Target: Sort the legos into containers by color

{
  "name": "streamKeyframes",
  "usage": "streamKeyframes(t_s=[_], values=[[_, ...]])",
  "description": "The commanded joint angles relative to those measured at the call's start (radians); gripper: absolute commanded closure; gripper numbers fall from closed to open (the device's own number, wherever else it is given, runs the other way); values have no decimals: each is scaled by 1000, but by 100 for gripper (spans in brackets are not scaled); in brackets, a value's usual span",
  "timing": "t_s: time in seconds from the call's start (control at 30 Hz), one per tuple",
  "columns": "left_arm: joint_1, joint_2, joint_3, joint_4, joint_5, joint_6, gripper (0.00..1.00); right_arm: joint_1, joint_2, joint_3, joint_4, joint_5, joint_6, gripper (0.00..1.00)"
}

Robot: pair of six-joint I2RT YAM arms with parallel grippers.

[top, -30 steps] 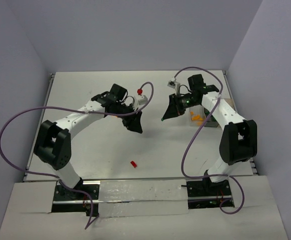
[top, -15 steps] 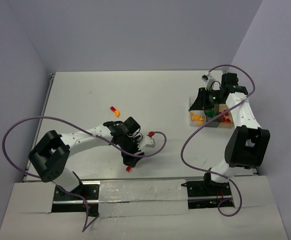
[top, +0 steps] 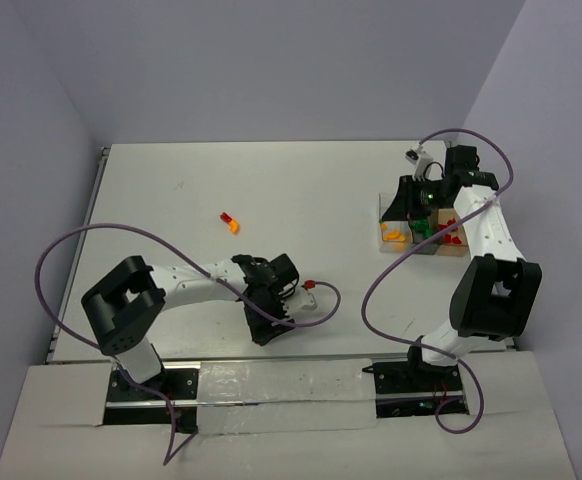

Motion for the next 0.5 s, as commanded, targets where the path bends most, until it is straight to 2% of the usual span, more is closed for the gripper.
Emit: streamKeyframes(t_s=[0.0,0.17,0.23,0.33,0.47], values=[[-20,75,70,-108,-38,-119,23,-10,-44,49,-12,2,-14,100],[-42,115,71,-125,-68,-142,23,-12,-38,53,-11,-5,-12,100],[-43,131,78,-129,-75,-144,29,-13,-36,57,-11,-5,-12,100],[-54,139,76,-140,-79,-143,42,-16,-36,61,-15,5,-14,100],[-77,136,63,-141,-103,-140,53,-19,-31,71,-20,5,-16,100]])
